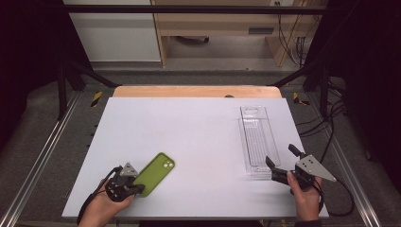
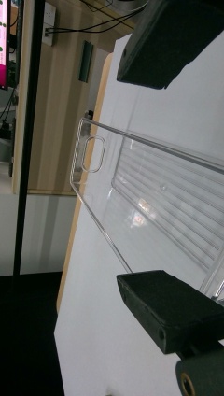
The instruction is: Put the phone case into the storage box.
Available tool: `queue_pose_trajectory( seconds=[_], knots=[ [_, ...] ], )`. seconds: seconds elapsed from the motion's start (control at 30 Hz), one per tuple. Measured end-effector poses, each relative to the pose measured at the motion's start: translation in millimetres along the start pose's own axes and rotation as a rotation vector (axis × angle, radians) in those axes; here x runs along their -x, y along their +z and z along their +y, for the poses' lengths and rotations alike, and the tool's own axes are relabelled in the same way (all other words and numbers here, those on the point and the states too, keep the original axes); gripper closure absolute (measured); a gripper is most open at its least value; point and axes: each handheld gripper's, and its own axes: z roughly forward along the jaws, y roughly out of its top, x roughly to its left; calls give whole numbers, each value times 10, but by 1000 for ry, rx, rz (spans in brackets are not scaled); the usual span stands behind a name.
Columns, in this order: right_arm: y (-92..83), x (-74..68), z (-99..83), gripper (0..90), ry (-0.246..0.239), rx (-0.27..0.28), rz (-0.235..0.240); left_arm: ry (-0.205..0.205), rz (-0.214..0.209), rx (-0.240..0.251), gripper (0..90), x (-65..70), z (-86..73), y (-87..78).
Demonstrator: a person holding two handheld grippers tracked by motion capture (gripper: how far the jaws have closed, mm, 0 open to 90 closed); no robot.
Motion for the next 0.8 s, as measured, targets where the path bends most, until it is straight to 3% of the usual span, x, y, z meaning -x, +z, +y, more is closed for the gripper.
queue_pose_trajectory(
  seconds=[0.53,0.57,0.67,0.7,0.8],
  knots=[
    [32,-26,4,49,-17,-9,5,8,12,19,899,-8,1,-3],
    [25,-22,6,49,-10,-8,5,11,31,38,801,-2,13,-21],
    [25,-19,2,49,-9,-8,5,41,72,94,639,37,57,-73],
    [24,-19,1,49,-12,-9,5,55,96,111,540,55,85,-90],
    [11,-24,-4,48,-15,-9,3,94,134,149,384,105,152,-124]
  ],
)
